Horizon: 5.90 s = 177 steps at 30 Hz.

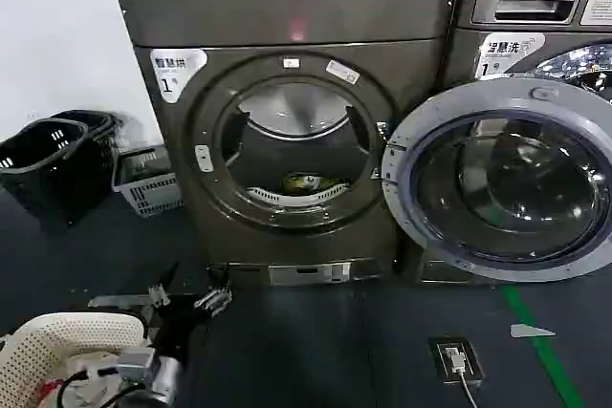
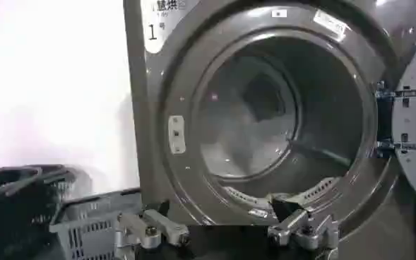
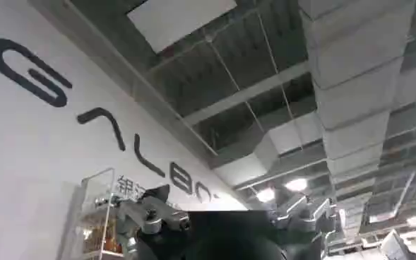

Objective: Grasp the clothes from the dryer.

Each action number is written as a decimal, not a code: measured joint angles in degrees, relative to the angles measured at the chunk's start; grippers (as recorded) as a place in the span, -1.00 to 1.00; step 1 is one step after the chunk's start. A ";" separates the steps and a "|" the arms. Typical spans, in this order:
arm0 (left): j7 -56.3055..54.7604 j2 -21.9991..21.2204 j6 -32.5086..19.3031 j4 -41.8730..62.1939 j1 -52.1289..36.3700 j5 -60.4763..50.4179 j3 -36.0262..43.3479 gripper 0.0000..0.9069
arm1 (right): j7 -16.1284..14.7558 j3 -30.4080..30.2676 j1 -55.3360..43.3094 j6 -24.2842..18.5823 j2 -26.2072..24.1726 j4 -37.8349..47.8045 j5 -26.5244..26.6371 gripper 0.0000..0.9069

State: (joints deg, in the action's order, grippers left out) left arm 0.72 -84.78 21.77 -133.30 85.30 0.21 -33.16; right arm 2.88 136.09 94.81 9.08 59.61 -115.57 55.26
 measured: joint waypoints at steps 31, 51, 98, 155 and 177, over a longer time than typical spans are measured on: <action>-2.22 -0.66 0.76 -1.63 0.09 0.13 0.17 1.00 | -0.09 0.12 0.40 -0.22 -0.49 -0.43 1.56 1.00; -2.20 -1.03 -0.28 -1.91 -0.56 -0.43 0.19 1.00 | -1.48 -0.20 0.27 -2.91 0.10 -0.62 1.52 1.00; -1.83 -0.69 -0.30 -2.45 -0.65 -0.88 0.62 1.00 | -2.82 -0.66 0.62 -4.46 1.32 -1.32 -2.95 1.00; 28.09 11.92 -23.04 91.45 -77.96 -0.01 35.08 1.00 | -3.42 -1.28 1.24 -6.12 3.15 -0.44 -4.73 1.00; 47.18 8.12 -32.46 111.51 -92.91 -32.58 56.51 1.00 | -3.61 -3.08 0.25 -6.76 4.17 -0.80 -6.94 1.00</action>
State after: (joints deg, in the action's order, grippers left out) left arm 47.91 -76.66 -10.69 -21.80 -7.61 -32.37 23.36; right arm -0.73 133.01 95.06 2.32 63.78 -116.37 48.32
